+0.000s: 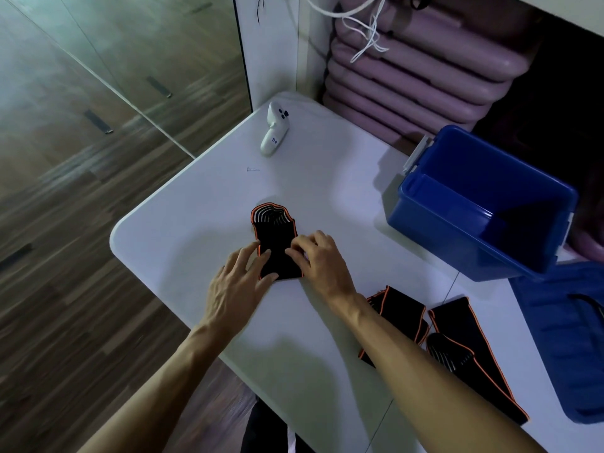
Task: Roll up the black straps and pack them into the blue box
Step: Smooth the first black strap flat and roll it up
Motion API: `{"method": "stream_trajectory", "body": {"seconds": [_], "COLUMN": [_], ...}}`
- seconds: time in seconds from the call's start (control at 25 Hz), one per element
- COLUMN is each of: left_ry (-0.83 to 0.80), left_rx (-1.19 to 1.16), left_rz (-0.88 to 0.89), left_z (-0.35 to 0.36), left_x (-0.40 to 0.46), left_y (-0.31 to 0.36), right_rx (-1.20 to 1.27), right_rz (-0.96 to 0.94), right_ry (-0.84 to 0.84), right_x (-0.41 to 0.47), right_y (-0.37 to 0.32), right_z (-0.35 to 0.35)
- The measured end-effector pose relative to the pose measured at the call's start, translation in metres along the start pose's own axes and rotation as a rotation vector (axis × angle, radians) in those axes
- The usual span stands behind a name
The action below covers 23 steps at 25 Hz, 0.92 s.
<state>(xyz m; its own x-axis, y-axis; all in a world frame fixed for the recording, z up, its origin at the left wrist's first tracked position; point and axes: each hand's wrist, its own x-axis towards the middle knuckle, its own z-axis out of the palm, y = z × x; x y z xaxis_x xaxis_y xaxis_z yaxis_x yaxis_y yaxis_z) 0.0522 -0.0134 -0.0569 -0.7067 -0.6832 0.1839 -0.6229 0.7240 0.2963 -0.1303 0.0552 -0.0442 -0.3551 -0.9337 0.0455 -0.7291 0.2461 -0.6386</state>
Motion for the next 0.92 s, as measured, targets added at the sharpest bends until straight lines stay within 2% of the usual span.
{"method": "stream_trajectory", "body": {"seconds": [0.2, 0.4, 0.52, 0.68, 0.8, 0.92], "left_ry": [-0.079, -0.157, -0.166, -0.123, -0.206, -0.299], "left_rx": [-0.024, -0.233, -0.339, -0.611, -0.614, -0.816], "left_rz": [0.071, 0.070, -0.099, -0.538, -0.554, -0.568], "left_z": [-0.006, -0.022, -0.025, -0.022, -0.012, -0.020], "left_x": [0.005, 0.014, 0.028, 0.042, 0.049, 0.054], "left_y": [-0.006, -0.014, -0.017, -0.005, -0.013, -0.018], "right_rx": [-0.246, -0.086, 0.029, 0.194, 0.283, 0.353], "right_rz": [-0.191, -0.187, -0.067, 0.136, 0.275, 0.285], "right_ry": [-0.167, -0.207, -0.306, -0.287, -0.318, -0.343], "right_x": [-0.008, 0.000, 0.010, 0.025, 0.030, 0.029], "right_y": [0.015, 0.013, 0.008, -0.004, -0.004, -0.002], "right_z": [-0.010, -0.018, -0.019, -0.019, -0.019, -0.017]}}
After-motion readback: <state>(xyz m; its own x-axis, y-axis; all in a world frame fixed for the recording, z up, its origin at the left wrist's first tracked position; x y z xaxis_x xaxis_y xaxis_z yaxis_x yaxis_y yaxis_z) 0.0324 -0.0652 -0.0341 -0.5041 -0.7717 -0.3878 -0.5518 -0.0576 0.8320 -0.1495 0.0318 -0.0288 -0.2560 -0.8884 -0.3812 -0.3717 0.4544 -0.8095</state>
